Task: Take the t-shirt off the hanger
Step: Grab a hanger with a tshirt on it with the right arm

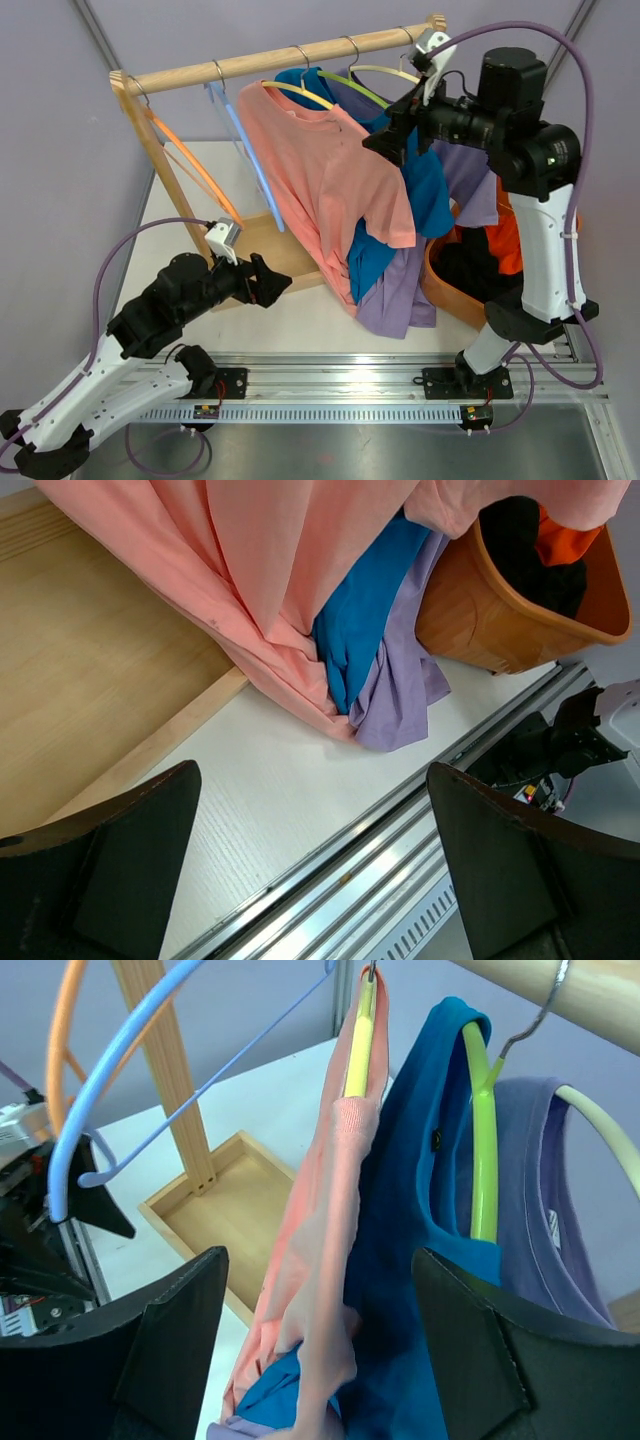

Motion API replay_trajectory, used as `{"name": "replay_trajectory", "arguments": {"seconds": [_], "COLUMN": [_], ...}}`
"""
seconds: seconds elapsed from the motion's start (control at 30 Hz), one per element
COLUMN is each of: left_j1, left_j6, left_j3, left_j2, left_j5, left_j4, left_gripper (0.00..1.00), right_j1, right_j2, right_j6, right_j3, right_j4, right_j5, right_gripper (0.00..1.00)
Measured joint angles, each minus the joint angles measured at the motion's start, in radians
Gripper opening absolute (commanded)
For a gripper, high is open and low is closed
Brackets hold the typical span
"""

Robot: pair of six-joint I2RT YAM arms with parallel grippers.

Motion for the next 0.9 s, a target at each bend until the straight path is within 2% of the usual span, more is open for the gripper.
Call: {"name": "replay_trajectory", "arguments": {"seconds": [0.1, 0.23, 0.37, 0.47, 0.57, 0.6, 0.7, 0.73, 0.8, 0.9], "left_j1": [0.0, 0.0, 0.0, 0.0, 0.0, 0.0, 0.0, 0.0, 0.0, 0.0], "left_j6": [-0.027, -0.067, -0.09, -0.096, -0.098, -0.098, -0.099, -0.099, -0.099, -0.1], "left_j3": [0.004, 0.004, 0.005, 0.007, 0.007, 0.007, 0.007, 0.007, 0.007, 0.007], "left_j2": [0.001, 0.009, 0.01, 0.009, 0.008, 0.008, 0.008, 0.008, 0.005, -0.007], "left_j5": [-0.007, -0.011, -0.019, -0.03, -0.038, -0.039, -0.041, -0.042, -0.042, -0.043], "left_j4": [0.0, -0.006, -0.011, -0.014, -0.018, -0.018, -0.018, -0.018, -0.018, -0.021], "left_gripper": [0.99, 0.99, 0.99, 0.99, 0.99, 0.99, 0.99, 0.99, 0.99, 0.99], "right_j1": [0.061, 0.075, 0.092, 0.108, 0.12, 0.125, 0.133, 0.134, 0.137, 0.138], "right_j2": [0.013, 0.026, 0.031, 0.051, 0.077, 0.087, 0.112, 0.12, 0.13, 0.131], "right_j6": [-0.014, -0.022, -0.022, -0.021, -0.019, -0.018, -0.014, -0.015, -0.014, -0.009], "right_j3": [-0.04, -0.06, -0.097, -0.1, -0.1, -0.1, -0.1, -0.101, -0.101, -0.097], "right_j4": [0.037, 0.066, 0.098, 0.102, 0.102, 0.101, 0.101, 0.101, 0.101, 0.102], "right_j5": [0.105, 0.166, 0.194, 0.196, 0.197, 0.202, 0.214, 0.216, 0.225, 0.238], "right_gripper": [0.8, 0.77, 0.71, 0.63, 0.51, 0.44, 0.3, 0.16, 0.0, 0.0]}}
